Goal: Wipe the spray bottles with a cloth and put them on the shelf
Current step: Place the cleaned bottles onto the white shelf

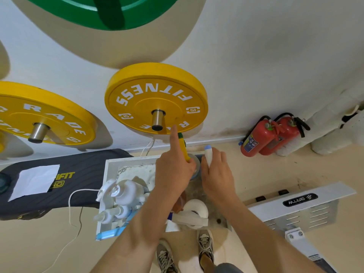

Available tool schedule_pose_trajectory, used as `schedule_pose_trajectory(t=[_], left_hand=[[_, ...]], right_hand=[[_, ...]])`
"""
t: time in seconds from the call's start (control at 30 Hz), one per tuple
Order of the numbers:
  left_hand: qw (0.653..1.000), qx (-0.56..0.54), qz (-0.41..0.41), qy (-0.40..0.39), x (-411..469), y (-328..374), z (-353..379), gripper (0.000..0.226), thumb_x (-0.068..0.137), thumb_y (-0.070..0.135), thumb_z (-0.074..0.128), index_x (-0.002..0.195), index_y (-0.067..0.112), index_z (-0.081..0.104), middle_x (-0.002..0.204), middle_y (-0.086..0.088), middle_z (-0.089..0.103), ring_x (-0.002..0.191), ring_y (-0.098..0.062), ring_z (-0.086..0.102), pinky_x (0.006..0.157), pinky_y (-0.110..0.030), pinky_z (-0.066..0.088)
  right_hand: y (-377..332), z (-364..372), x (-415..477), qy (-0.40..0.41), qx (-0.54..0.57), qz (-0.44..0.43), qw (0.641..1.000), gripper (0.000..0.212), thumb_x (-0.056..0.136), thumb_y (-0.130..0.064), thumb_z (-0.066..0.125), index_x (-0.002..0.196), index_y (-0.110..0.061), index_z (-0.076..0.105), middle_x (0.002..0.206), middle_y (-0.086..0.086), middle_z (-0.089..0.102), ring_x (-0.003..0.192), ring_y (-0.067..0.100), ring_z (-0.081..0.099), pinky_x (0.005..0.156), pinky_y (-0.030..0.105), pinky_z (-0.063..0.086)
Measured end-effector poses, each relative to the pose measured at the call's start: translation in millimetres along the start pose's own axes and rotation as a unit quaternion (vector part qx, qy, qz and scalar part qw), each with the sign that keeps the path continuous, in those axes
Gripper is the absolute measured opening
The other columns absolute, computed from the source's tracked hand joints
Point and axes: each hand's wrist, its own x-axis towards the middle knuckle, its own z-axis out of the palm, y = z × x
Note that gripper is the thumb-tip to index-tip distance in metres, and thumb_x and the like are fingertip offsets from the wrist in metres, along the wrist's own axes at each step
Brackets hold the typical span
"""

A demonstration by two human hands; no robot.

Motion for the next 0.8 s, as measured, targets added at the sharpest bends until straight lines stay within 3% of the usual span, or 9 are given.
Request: schedule_pose_trajectory(t=[0.13,0.2,0.33,0.4,0.53,0.67,0.73,0.8], left_hand=[[0.999,0.002,-0.006,-0.032,10.6,-4.3,-2.2,0.075,0.09,0.03,0.061,0.151,0.019,0.019,0.093,-0.005,0.06,0.092,-0.029,0.064,0.068,-0.032,0.041],[0.998,0.016,0.025,-0.05,13.2,-3.5,-2.8,0.077,0.091,0.027,0.06,0.153,0.022,0.014,0.093,-0.006,0.059,0.09,-0.029,0.063,0.071,-0.035,0.046],[0.999,0.01,0.044,-0.024,13.0,-1.6,4.0,0.043,0.091,0.029,0.06,0.131,0.023,0.047,0.087,-0.003,0.063,0.083,-0.025,0.059,0.07,-0.033,0.043],[0.999,-0.026,0.02,-0.018,10.7,-2.6,6.1,0.034,0.089,0.031,0.063,0.12,0.024,0.053,0.083,0.0,0.064,0.08,-0.023,0.059,0.069,-0.031,0.042],[0.991,-0.111,-0.043,-0.057,16.0,-10.0,-0.1,0.041,0.085,0.032,0.067,0.123,0.028,0.051,0.084,0.005,0.066,0.083,-0.018,0.063,0.072,-0.032,0.047],[0.975,-0.157,-0.077,-0.135,10.5,-20.9,-18.8,0.057,0.086,0.042,0.068,0.137,0.031,0.045,0.106,0.009,0.067,0.097,-0.013,0.065,0.09,-0.039,0.053],[0.982,-0.148,-0.065,-0.098,0.4,-28.8,-34.0,0.05,0.09,0.037,0.065,0.136,0.03,0.048,0.111,0.009,0.064,0.099,-0.014,0.064,0.09,-0.039,0.053],[0.992,-0.116,-0.037,-0.012,-15.0,-36.5,-54.5,0.03,0.094,0.027,0.06,0.123,0.028,0.059,0.092,0.012,0.065,0.086,-0.015,0.064,0.078,-0.033,0.052]], right_hand=[[-5.1,4.5,-2.2,0.006,-0.024,-0.012,1.0,0.03,0.1,-0.022,0.049,0.126,-0.007,0.05,0.108,0.007,0.051,0.088,0.024,0.054,0.065,0.031,0.039],[-3.6,2.2,-1.7,-0.001,-0.022,-0.013,1.0,0.03,0.1,-0.022,0.049,0.127,-0.007,0.049,0.109,0.006,0.051,0.087,0.023,0.054,0.065,0.029,0.037],[-2.4,-0.6,2.0,-0.013,-0.029,0.008,0.999,0.03,0.102,-0.027,0.046,0.125,-0.008,0.048,0.11,0.006,0.051,0.088,0.023,0.055,0.065,0.031,0.039],[-4.3,-0.2,8.9,-0.01,-0.028,0.002,1.0,0.029,0.102,-0.028,0.045,0.123,-0.008,0.049,0.109,0.007,0.052,0.089,0.023,0.055,0.067,0.031,0.04],[-3.2,-5.4,25.1,-0.059,-0.013,-0.01,0.998,0.034,0.1,-0.031,0.048,0.126,-0.009,0.048,0.108,0.01,0.055,0.092,0.029,0.056,0.074,0.042,0.049],[-5.9,-22.0,22.6,-0.143,0.04,0.072,0.986,0.065,0.095,-0.042,0.056,0.149,-0.017,0.031,0.138,0.012,0.045,0.122,0.03,0.048,0.102,0.044,0.043],[-12.2,-38.1,13.6,-0.113,0.019,0.057,0.992,0.08,0.093,-0.045,0.06,0.155,-0.016,0.019,0.154,0.013,0.03,0.138,0.029,0.034,0.11,0.043,0.035],[-25.9,-60.7,0.7,-0.037,0.008,-0.006,0.999,0.077,0.091,-0.044,0.062,0.153,-0.016,0.025,0.152,0.009,0.032,0.138,0.024,0.034,0.109,0.04,0.036]])
